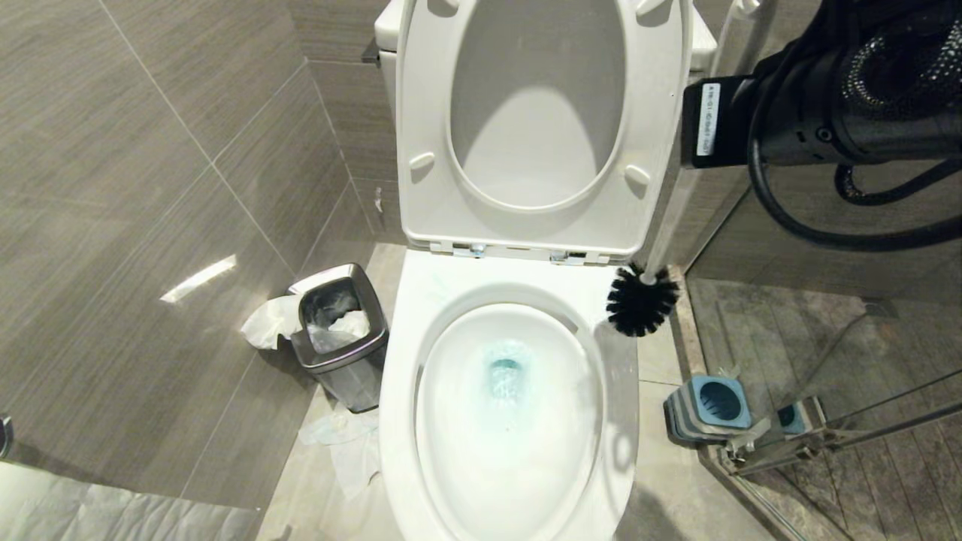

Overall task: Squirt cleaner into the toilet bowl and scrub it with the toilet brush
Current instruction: Put the toilet brush back

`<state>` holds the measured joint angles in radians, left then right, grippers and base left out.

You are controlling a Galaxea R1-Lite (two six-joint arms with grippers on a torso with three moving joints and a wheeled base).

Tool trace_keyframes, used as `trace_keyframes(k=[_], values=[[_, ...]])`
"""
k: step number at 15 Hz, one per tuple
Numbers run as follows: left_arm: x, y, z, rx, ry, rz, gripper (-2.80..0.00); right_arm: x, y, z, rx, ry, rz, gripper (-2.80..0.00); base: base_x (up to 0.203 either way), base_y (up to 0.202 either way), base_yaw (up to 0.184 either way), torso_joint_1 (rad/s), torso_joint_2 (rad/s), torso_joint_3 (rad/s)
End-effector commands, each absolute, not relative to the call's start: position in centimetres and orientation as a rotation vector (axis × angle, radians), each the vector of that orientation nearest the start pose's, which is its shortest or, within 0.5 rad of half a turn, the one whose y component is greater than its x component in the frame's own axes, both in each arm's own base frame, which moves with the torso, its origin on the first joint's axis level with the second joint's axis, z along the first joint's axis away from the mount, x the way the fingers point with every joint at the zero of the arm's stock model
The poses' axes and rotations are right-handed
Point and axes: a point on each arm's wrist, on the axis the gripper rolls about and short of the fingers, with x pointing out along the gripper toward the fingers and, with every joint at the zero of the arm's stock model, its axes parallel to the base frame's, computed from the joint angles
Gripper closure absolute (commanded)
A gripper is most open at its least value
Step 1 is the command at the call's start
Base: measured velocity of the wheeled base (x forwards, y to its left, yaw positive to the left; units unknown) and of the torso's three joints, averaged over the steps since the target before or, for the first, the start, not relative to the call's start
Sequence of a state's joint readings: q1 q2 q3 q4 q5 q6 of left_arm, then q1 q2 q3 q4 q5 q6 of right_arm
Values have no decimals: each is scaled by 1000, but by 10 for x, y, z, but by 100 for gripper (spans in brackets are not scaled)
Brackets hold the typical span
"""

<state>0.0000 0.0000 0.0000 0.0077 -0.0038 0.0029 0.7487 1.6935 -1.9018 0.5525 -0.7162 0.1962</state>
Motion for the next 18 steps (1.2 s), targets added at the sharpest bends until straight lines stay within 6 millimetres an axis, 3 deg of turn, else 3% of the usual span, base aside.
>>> trace_keyframes(k=[1,5,11,15,18], values=[[-23,0,74,3,11,-4,0,215,166,380,-22,249,-28,0,0,0,0,0,0,0],[-23,0,74,4,11,-4,0,216,134,375,-18,274,-89,0,0,0,0,0,0,0],[-23,0,74,3,11,-4,0,241,86,372,17,245,-212,0,0,0,0,0,0,0],[-23,0,74,3,11,-3,0,254,68,347,-18,201,-210,0,0,0,0,0,0,0],[-23,0,74,4,11,-4,0,251,54,335,-8,172,-175,0,0,0,0,0,0,0]])
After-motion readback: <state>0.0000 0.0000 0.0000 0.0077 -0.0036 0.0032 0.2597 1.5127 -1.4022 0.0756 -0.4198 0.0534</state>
